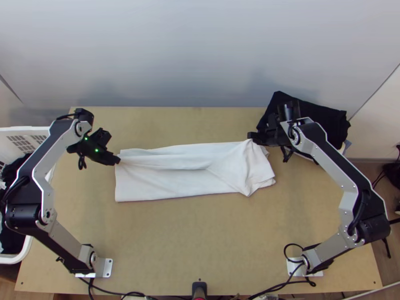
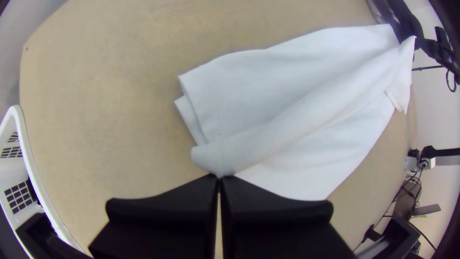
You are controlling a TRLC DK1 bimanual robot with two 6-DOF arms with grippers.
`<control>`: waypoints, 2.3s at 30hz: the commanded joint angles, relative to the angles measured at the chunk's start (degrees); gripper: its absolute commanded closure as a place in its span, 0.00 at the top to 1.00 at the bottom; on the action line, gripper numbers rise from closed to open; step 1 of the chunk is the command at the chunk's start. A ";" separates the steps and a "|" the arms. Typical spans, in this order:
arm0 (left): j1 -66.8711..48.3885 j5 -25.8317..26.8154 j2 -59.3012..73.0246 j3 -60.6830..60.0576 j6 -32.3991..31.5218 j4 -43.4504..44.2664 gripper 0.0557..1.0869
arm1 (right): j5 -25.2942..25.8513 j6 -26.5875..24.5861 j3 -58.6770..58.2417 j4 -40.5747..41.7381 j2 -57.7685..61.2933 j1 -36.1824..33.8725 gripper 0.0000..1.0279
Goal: Fold the t-shirt
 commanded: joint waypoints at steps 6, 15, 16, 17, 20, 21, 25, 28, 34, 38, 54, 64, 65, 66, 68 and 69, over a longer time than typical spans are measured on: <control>-1.06 0.79 3.41 -1.73 -2.08 5.09 0.04 | 5.03 0.24 -0.07 3.75 2.33 1.41 0.03; -2.03 2.02 8.24 0.56 -4.54 8.26 0.04 | 6.09 0.24 1.95 6.56 7.60 1.76 0.03; -2.03 2.20 8.60 0.82 -4.54 8.34 0.04 | 6.44 0.24 2.39 6.65 8.39 1.76 0.03; -2.03 2.20 8.95 1.08 -4.72 8.34 0.04 | 6.53 0.24 2.91 6.65 9.18 1.76 0.03; -1.94 2.20 9.39 1.17 -4.72 8.34 0.04 | 7.05 0.24 4.41 6.83 11.29 1.67 0.03; -1.94 2.20 9.39 1.17 -4.72 8.26 0.04 | 7.32 0.15 4.85 6.92 11.91 1.58 0.03; -1.41 2.20 9.30 1.17 -4.19 7.99 0.04 | 8.81 0.15 6.34 7.09 13.75 1.58 0.03; -0.53 2.20 9.30 1.17 -3.49 7.82 0.04 | 9.96 0.06 6.87 7.44 14.28 1.41 0.03; 0.96 2.20 8.68 1.17 -2.35 8.08 0.12 | 13.03 -0.55 7.05 8.23 13.93 0.88 0.35; 1.93 3.17 7.72 1.70 -0.68 7.55 0.85 | 15.84 -1.43 6.52 8.59 11.56 0.88 0.97; 16.52 33.49 -2.22 -7.88 -1.55 -1.32 0.92 | -6.13 19.31 7.75 -2.75 -9.19 -2.46 0.97; 23.37 34.89 -10.04 -25.90 -6.56 11.42 0.93 | -28.37 30.47 6.25 -6.44 -10.15 -8.79 0.97; 23.37 34.89 -10.30 -26.34 -6.65 12.47 0.93 | -28.37 30.65 6.25 -6.44 -10.33 -8.70 0.97; 23.37 34.89 -10.56 -26.69 -6.65 13.27 0.93 | -28.37 31.09 6.52 -6.44 -10.42 -8.70 0.97; 23.29 34.89 -10.65 -26.95 -7.27 14.85 0.93 | -28.37 31.70 7.22 -6.44 -10.50 -8.53 0.97; 23.20 34.89 -10.48 -27.13 -7.27 15.20 0.93 | -28.37 31.96 7.48 -6.44 -10.59 -8.44 0.97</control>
